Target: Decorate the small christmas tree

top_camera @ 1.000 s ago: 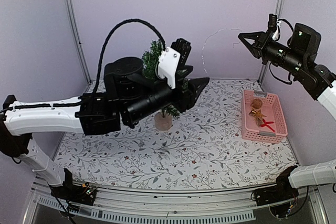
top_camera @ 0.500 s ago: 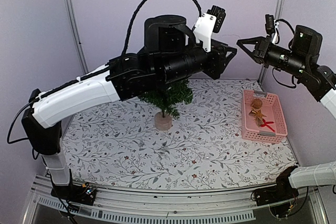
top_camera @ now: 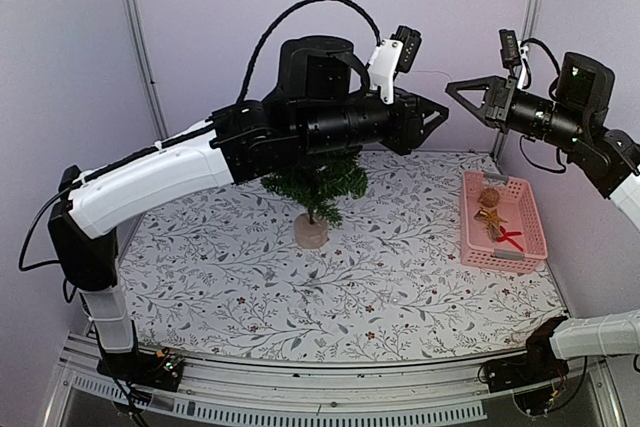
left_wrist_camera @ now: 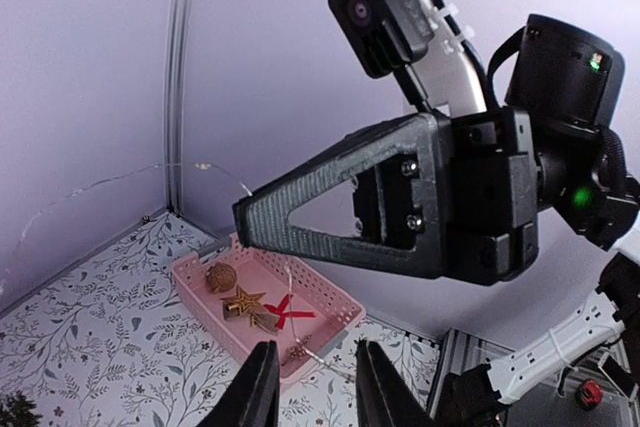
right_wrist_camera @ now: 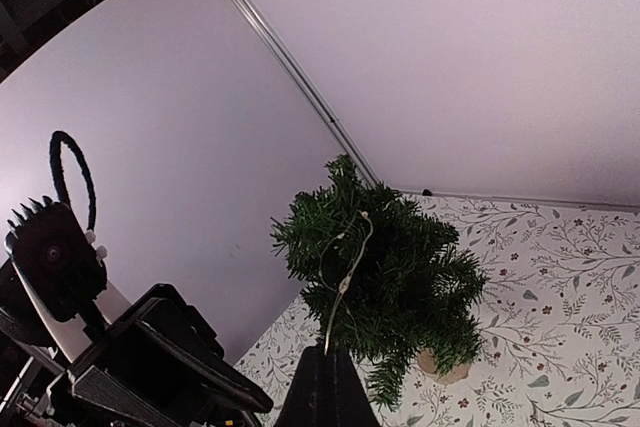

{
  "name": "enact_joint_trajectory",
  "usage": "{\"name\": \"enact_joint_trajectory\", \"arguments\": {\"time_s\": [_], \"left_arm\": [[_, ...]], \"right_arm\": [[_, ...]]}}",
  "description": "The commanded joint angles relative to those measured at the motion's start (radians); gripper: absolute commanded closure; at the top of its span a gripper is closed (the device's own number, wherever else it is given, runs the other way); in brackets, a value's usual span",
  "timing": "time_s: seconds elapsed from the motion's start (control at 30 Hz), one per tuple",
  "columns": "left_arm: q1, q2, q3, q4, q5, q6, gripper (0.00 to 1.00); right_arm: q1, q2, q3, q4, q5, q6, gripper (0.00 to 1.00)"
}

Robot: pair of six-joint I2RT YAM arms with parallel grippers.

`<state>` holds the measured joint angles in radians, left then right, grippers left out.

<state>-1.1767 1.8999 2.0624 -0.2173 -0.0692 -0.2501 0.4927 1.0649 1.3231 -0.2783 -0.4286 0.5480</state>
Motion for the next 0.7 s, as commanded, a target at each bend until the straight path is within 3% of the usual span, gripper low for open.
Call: {"name": "enact_joint_trajectory", "arguments": {"time_s": [0.0,0.67], "left_arm": [[0.014,-0.025,-0.045,0.066,0.098,-0.070,0.72],[0.024,-0.002,-0.043,0.096,0.081,-0.131,0.84]], "right_arm": [[0.003,-0.031,-0.031,0.064,-0.062,-0.019,1.00],[0.004,-0.043,-0.056,0.099,-0.141,-0.016,1.00]]}}
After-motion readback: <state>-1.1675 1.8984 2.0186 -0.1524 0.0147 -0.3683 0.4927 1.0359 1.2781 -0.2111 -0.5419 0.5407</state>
